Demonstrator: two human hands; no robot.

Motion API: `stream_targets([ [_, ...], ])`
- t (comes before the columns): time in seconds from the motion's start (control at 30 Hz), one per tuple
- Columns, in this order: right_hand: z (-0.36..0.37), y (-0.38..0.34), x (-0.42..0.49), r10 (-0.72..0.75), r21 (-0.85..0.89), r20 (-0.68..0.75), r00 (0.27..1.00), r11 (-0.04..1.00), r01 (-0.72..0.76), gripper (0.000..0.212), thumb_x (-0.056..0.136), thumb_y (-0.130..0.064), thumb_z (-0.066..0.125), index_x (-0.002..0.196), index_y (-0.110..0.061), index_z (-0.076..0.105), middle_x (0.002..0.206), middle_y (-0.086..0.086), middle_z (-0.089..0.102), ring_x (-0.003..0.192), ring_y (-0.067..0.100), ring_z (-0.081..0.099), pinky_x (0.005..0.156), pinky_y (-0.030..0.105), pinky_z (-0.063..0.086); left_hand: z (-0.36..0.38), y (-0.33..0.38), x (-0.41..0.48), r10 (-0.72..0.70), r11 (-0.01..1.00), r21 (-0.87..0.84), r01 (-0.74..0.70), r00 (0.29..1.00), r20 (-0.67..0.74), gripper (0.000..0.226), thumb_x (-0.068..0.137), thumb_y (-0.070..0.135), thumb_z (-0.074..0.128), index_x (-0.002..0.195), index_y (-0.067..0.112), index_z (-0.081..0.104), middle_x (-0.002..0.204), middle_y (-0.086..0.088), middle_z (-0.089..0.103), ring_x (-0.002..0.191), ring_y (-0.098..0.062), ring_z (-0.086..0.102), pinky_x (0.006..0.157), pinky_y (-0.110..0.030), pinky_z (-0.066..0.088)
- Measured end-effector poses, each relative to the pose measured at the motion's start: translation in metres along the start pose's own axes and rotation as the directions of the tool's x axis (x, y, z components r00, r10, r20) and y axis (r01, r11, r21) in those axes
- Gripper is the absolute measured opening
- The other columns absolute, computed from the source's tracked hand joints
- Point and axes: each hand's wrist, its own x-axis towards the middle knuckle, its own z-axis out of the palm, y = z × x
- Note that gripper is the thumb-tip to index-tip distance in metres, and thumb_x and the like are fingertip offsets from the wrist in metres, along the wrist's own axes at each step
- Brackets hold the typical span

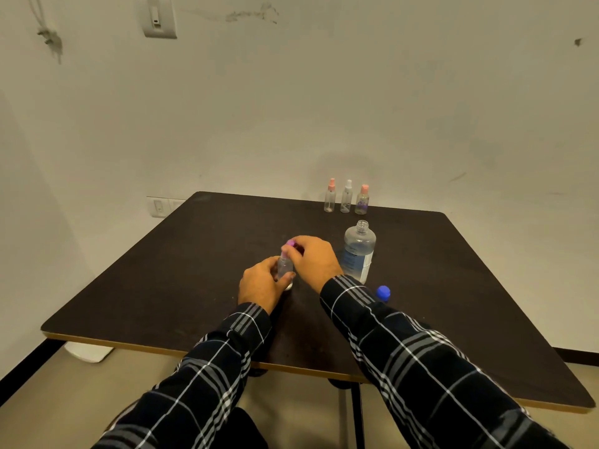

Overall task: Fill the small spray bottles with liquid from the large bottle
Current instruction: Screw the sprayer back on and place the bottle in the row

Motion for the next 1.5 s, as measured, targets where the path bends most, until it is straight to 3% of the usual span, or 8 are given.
stream_targets([
  [0.43, -0.002, -0.005, 0.003, 0.066, 0.055, 0.106, 0.992, 0.996, -0.072, 0.025, 0.095, -0.021, 0.064, 0.119, -0.017, 0.067, 0.116, 0.003, 0.068, 0.110, 0.016, 0.060, 0.097, 0.033, 0.050, 0.002, -0.002, 0.001, 0.008, 1.000, -0.005, -0.007, 1.000, 0.006, 0.048, 0.091, 0.035, 0.073, 0.136, 0.025, 0.059, 0.121, 0.000, 0.069, 0.111, -0.017, 0.063, 0.098, -0.038, 0.050],
  [0.63, 0.003, -0.007, 0.005, 0.149, -0.094, 0.062, 0.987, 0.985, -0.143, 0.027, 0.085, -0.040, 0.074, 0.090, -0.023, 0.054, 0.091, -0.002, 0.062, 0.084, 0.015, 0.060, 0.077, 0.033, 0.054, 0.001, -0.004, 0.003, 0.023, 0.999, 0.022, -0.023, 1.000, 0.008, 0.040, 0.091, 0.034, 0.072, 0.128, 0.024, 0.063, 0.111, -0.001, 0.070, 0.104, -0.018, 0.065, 0.093, -0.036, 0.054],
  [0.77, 0.003, 0.001, -0.002, 0.128, -0.001, 0.019, 0.992, 0.992, -0.128, 0.061, 0.073, -0.061, 0.075, 0.114, -0.020, 0.055, 0.105, -0.003, 0.060, 0.093, 0.013, 0.059, 0.075, 0.030, 0.051, 0.000, -0.005, 0.004, 0.012, 1.000, 0.022, -0.012, 1.000, 0.005, 0.030, 0.092, 0.034, 0.072, 0.118, 0.022, 0.065, 0.098, 0.006, 0.066, 0.095, -0.013, 0.064, 0.085, -0.033, 0.054],
  [0.87, 0.000, 0.005, -0.003, 0.006, 0.123, 0.069, 0.998, 0.992, -0.015, 0.053, 0.088, -0.039, 0.071, 0.135, -0.021, 0.055, 0.126, 0.000, 0.059, 0.110, 0.011, 0.056, 0.097, 0.032, 0.050, 0.000, -0.006, 0.003, 0.033, 0.999, -0.006, -0.033, 0.999, 0.016, 0.034, 0.092, 0.033, 0.072, 0.124, 0.025, 0.064, 0.100, 0.009, 0.066, 0.099, -0.011, 0.064, 0.091, -0.036, 0.055],
  [1.0, 0.001, 0.005, 0.000, 0.069, 0.138, 0.047, 0.997, 0.988, -0.074, 0.017, 0.088, -0.027, 0.073, 0.103, -0.021, 0.069, 0.099, -0.005, 0.068, 0.090, 0.007, 0.061, 0.088, 0.031, 0.055, -0.001, -0.006, 0.004, 0.035, 0.999, -0.011, -0.034, 0.999, 0.024, 0.040, 0.092, 0.031, 0.072, 0.130, 0.026, 0.061, 0.113, 0.003, 0.069, 0.099, -0.009, 0.060, 0.094, -0.034, 0.051],
  [1.13, 0.007, 0.007, -0.001, 0.133, 0.086, -0.009, 0.991, 0.988, -0.132, 0.036, 0.077, -0.051, 0.077, 0.086, -0.022, 0.057, 0.082, -0.004, 0.061, 0.073, 0.010, 0.057, 0.065, 0.028, 0.049, 0.001, -0.007, 0.008, 0.037, 0.999, 0.013, -0.037, 0.999, 0.025, 0.035, 0.092, 0.034, 0.072, 0.124, 0.024, 0.063, 0.101, 0.007, 0.067, 0.095, -0.010, 0.063, 0.086, -0.030, 0.052],
  [1.3, 0.009, 0.007, -0.001, 0.035, 0.167, 0.110, 0.993, 0.985, -0.053, 0.035, 0.089, -0.029, 0.071, 0.122, -0.020, 0.063, 0.116, -0.001, 0.065, 0.104, 0.012, 0.060, 0.098, 0.038, 0.052, 0.000, -0.009, 0.007, 0.049, 0.999, 0.011, -0.050, 0.999, 0.011, 0.040, 0.092, 0.032, 0.072, 0.130, 0.027, 0.062, 0.110, 0.004, 0.070, 0.100, -0.013, 0.064, 0.091, -0.033, 0.054],
  [1.5, 0.013, 0.008, -0.002, 0.189, 0.137, 0.000, 0.982, 0.973, -0.187, 0.041, 0.074, -0.052, 0.079, 0.091, -0.021, 0.057, 0.086, -0.002, 0.061, 0.075, 0.012, 0.057, 0.067, 0.030, 0.050, 0.002, -0.009, 0.010, 0.040, 0.999, 0.001, -0.040, 0.999, 0.010, 0.032, 0.092, 0.035, 0.071, 0.122, 0.024, 0.065, 0.107, 0.003, 0.070, 0.096, -0.010, 0.062, 0.087, -0.030, 0.051],
])
